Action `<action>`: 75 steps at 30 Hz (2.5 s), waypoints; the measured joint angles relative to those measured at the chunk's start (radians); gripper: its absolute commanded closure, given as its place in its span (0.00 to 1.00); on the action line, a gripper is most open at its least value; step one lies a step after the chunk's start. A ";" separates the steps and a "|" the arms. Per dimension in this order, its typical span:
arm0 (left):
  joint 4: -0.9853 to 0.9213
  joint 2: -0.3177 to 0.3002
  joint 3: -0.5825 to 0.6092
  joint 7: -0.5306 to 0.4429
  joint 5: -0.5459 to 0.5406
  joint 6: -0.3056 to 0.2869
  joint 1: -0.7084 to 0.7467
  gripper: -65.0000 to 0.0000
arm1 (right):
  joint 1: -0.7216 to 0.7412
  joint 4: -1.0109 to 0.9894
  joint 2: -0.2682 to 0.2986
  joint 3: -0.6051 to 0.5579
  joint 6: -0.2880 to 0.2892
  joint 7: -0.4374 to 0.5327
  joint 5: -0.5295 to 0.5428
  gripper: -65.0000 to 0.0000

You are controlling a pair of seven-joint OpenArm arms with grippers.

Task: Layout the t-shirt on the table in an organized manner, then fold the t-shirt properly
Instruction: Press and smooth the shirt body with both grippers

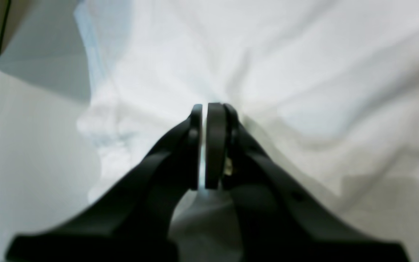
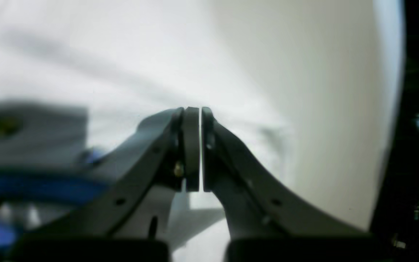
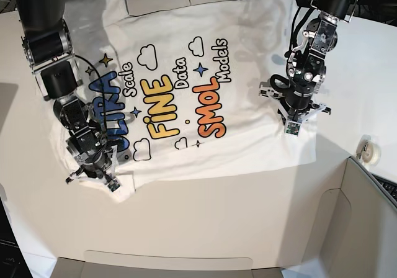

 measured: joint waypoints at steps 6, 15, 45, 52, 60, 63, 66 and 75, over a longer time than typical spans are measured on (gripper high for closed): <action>0.004 0.000 0.000 0.001 0.000 -0.001 0.000 0.96 | -0.024 0.043 0.001 0.000 0.019 -0.038 -0.002 1.00; 0.030 -0.006 0.035 -0.006 -0.003 -0.002 0.017 0.96 | 0.119 -0.304 -0.093 -0.003 -0.007 0.155 -0.032 1.00; 0.183 -0.104 0.343 -0.017 0.340 0.011 0.122 0.96 | 0.378 -0.609 -0.124 0.002 -0.386 0.417 -0.010 0.49; 0.216 0.017 0.026 0.060 0.289 -0.019 0.127 0.96 | 0.226 -0.516 -0.105 0.002 -0.378 0.427 -0.003 0.49; 0.105 0.107 -0.231 0.101 0.306 0.003 -0.067 0.96 | 0.004 -0.262 -0.031 0.001 -0.379 0.433 -0.003 0.49; 0.089 0.111 -0.246 0.159 0.293 -0.005 -0.060 0.96 | -0.036 -0.159 0.009 0.001 -0.373 0.422 -0.003 0.49; 0.206 0.127 -0.303 0.174 0.289 0.001 -0.054 0.96 | -0.048 -0.062 0.034 0.001 -0.373 0.410 -0.007 0.49; 0.389 0.192 -0.295 0.315 0.285 -0.084 -0.018 0.96 | -0.177 0.220 0.098 -0.002 -0.367 0.073 -0.002 0.49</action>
